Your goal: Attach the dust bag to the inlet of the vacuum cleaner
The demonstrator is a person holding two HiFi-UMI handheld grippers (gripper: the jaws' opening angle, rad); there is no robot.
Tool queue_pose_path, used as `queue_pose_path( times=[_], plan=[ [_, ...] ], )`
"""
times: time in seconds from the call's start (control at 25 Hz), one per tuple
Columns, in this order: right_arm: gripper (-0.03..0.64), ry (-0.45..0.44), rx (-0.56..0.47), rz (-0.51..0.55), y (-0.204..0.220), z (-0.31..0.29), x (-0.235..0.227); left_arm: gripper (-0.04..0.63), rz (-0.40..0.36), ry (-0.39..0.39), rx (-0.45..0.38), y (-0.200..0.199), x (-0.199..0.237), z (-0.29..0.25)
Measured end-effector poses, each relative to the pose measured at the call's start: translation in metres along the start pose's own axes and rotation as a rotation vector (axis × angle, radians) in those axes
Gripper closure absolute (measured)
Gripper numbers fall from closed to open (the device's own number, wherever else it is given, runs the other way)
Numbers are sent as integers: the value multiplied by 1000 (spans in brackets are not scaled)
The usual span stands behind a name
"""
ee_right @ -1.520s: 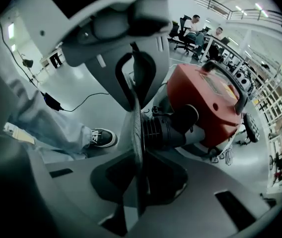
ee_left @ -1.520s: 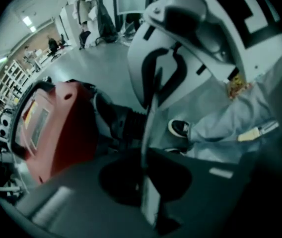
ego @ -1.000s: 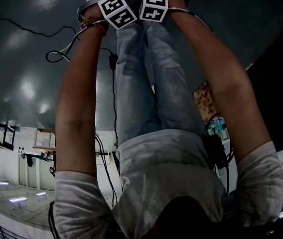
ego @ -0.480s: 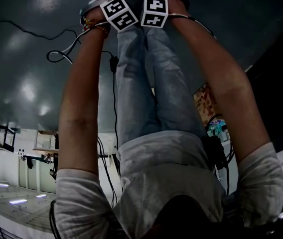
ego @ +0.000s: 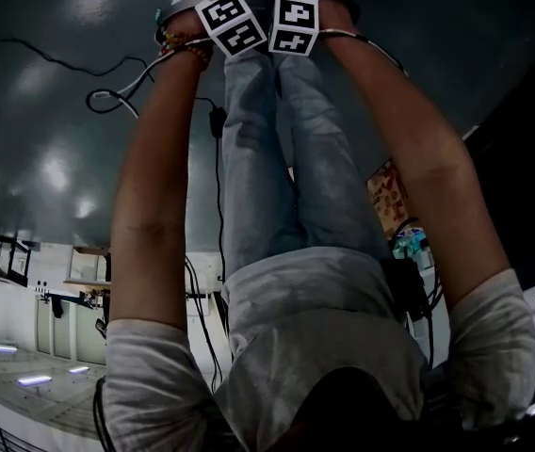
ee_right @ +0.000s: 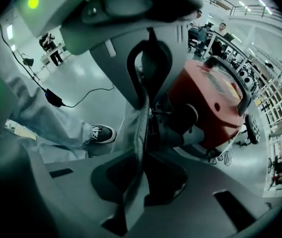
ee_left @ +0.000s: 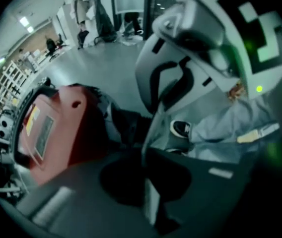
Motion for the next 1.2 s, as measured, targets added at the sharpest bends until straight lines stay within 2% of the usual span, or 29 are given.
queue_pose_path(
  times=[0.16,0.24,0.44,0.64,0.72,0.88,1.08,1.2],
  plan=[
    [578,47,14,90,-13,7,-9,585,59,10,18,16,-7,-9],
    [578,43,4,84,-11,2,-12,585,43,-6,26,15,-4,-6],
    [578,38,-6,20,5,-4,-6,584,-64,-57,11,-4,5,1],
    [578,80,7,123,-13,10,-13,585,-8,-46,10,16,-4,-11],
    [578,70,5,107,-11,6,-12,584,-16,-55,11,15,-3,-10],
    [580,57,0,11,4,-2,-12,584,-92,-103,-16,-2,10,1],
    [578,94,3,74,-6,9,-19,586,-17,-85,-10,10,-2,-8],
    [578,91,-18,42,-2,2,-18,584,-44,-83,-1,7,5,-6]
  ],
)
Point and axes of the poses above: the fingertips, and each gripper's own axes: z backward along the fingers, x to its left, y out of its underside, the point moved 3 cm from there along z, backward along the fingers, and after that the axes turned 8 degrees about -y, right-handed, at the moved point
